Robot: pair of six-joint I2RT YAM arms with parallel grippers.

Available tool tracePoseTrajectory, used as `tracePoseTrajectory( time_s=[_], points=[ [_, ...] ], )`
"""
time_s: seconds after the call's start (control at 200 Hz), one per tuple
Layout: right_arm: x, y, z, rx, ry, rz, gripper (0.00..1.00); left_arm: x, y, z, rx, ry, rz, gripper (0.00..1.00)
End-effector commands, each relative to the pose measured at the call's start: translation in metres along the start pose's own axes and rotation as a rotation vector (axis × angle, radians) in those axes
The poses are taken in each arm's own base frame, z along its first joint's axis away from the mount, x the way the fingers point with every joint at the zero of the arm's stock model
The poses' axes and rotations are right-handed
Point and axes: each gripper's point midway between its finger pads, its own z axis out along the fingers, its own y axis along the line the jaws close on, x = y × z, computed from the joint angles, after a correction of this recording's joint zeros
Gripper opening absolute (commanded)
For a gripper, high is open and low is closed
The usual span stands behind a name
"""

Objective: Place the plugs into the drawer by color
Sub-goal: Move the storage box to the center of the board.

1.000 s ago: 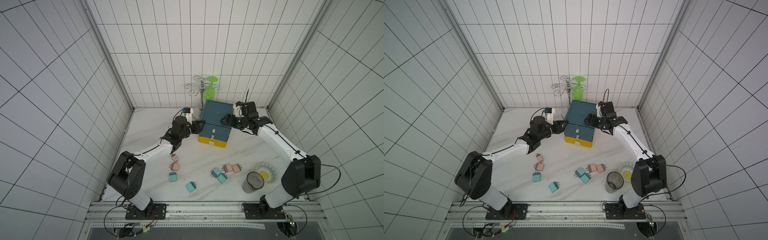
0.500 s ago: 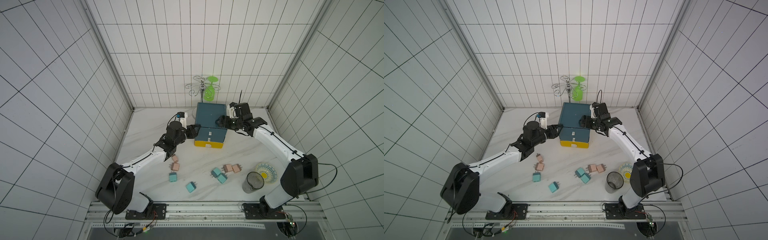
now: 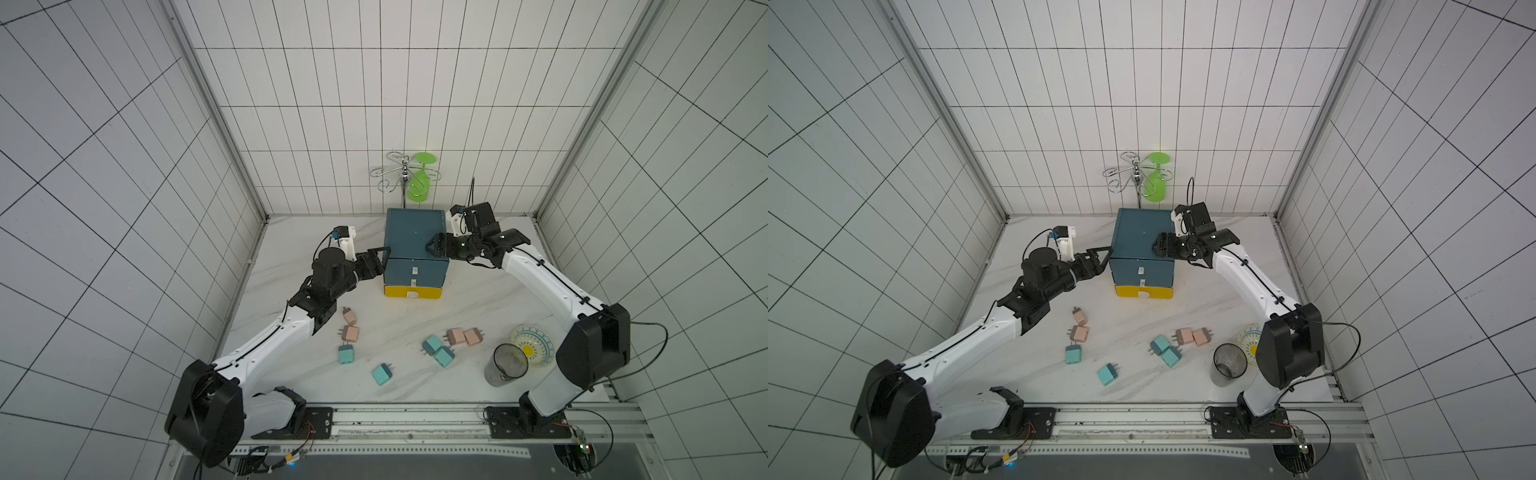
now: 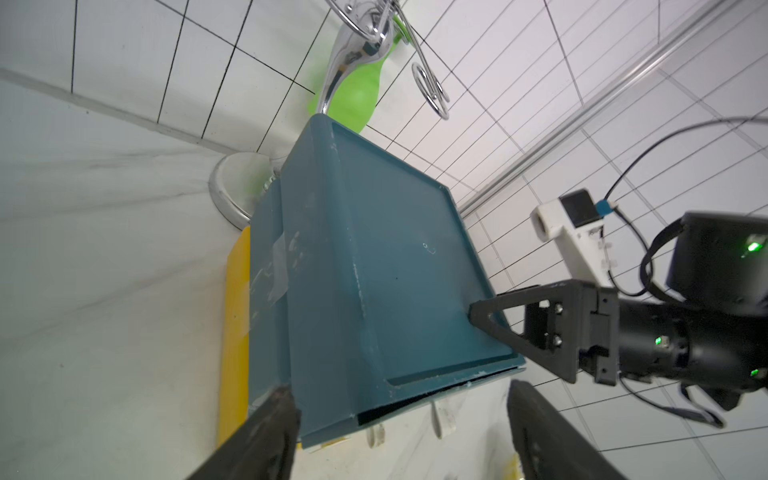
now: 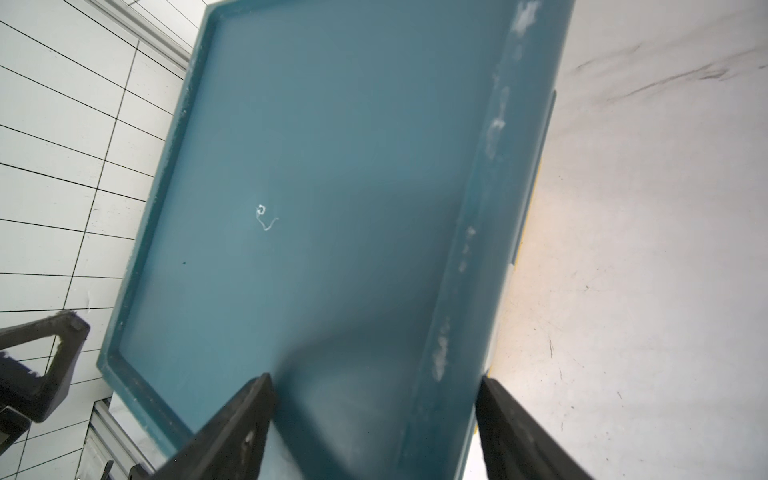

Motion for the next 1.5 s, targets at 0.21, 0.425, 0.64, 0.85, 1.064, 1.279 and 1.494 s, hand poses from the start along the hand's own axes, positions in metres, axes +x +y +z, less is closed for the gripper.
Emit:
tracePoseTrajectory(
  time_s=[0.21,0.425,0.64,0.85,1.064,1.279,1.494],
  points=[
    [0.062,-0.011,0.016,-0.024,0.100,-0.041,0.77,0.005,-0.031,-0.024,0.121,0.114,-0.144,0.98],
    [0.058,0.007,0.003,-0.121,0.034,-0.076,0.75,0.045,-0.023,-0.016,0.127,0.121,-0.199,0.42],
    [0.061,0.002,0.013,-0.109,0.033,-0.079,0.73,0.077,0.007,-0.020,0.076,0.090,-0.277,0.60],
    [0.068,0.000,0.031,-0.110,0.079,-0.084,0.73,0.085,-0.006,-0.008,0.149,0.117,-0.281,0.67],
    [0.073,-0.001,0.040,-0.073,0.104,-0.099,0.74,0.086,-0.007,0.005,0.146,0.116,-0.237,0.65],
    [0.073,-0.003,0.039,-0.059,0.092,-0.097,0.74,0.092,-0.007,0.021,0.147,0.149,-0.255,0.64],
    [0.073,-0.006,0.038,-0.027,0.085,-0.112,0.74,0.096,-0.006,0.033,0.125,0.162,-0.244,0.54]
  ],
)
